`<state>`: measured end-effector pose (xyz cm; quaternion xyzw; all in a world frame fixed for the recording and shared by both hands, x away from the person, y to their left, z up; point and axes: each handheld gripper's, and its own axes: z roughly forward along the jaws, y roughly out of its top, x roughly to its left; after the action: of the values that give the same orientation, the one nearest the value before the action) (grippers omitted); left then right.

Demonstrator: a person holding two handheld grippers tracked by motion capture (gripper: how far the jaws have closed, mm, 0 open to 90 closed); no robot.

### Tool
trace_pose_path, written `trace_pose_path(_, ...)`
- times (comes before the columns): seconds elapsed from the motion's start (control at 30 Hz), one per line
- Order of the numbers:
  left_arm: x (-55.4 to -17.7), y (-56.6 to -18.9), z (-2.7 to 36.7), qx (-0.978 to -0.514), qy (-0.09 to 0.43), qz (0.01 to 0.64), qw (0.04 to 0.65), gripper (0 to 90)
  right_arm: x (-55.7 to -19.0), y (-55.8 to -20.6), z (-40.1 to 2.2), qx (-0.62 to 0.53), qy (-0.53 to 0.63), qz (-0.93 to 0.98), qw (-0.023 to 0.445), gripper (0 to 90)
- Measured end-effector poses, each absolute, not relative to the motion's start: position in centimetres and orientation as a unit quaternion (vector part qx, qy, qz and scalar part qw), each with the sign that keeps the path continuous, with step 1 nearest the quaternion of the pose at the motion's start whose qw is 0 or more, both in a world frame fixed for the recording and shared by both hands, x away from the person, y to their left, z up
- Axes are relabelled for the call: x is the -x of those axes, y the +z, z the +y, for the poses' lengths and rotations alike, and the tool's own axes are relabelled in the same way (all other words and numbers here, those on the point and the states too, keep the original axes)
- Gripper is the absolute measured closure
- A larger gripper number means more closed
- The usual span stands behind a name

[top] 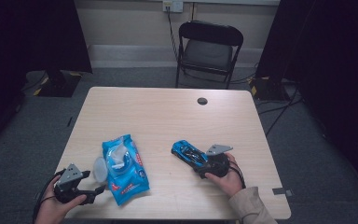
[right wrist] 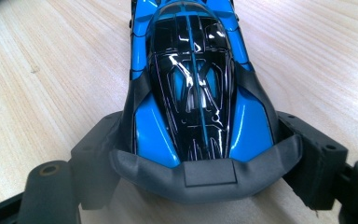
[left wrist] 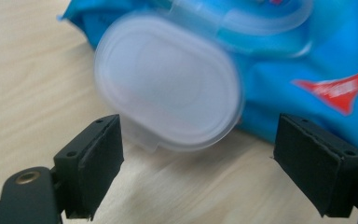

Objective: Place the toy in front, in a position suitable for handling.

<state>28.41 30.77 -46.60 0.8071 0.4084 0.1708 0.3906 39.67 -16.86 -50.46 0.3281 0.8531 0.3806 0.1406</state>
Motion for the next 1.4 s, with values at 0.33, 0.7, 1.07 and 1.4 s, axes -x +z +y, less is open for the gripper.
trace_pose_path(0.33,-28.8,-43.6,28.4,-0.806,0.149,0.398,0.413,15.4,-39.7,-50.5,-16.9,-0.328,0.381,0.853,0.141,22.5)
trace_pose_path(0.7,-30.5,-41.3,27.0,-0.801,0.141,0.405,0.418,15.2,-39.7,-50.5,-16.9,-0.328,0.381,0.853,0.141,22.4)
trace_pose_path(1.07,-32.3,-40.3,26.7,-0.799,0.144,0.410,0.416,19.9,-39.7,-50.5,-16.9,-0.328,0.381,0.853,0.141,22.5)
trace_pose_path(1.4,-33.5,-39.8,26.0,-0.810,0.138,0.385,0.420,35.7,-39.7,-50.5,-16.9,-0.328,0.381,0.853,0.141,22.5)
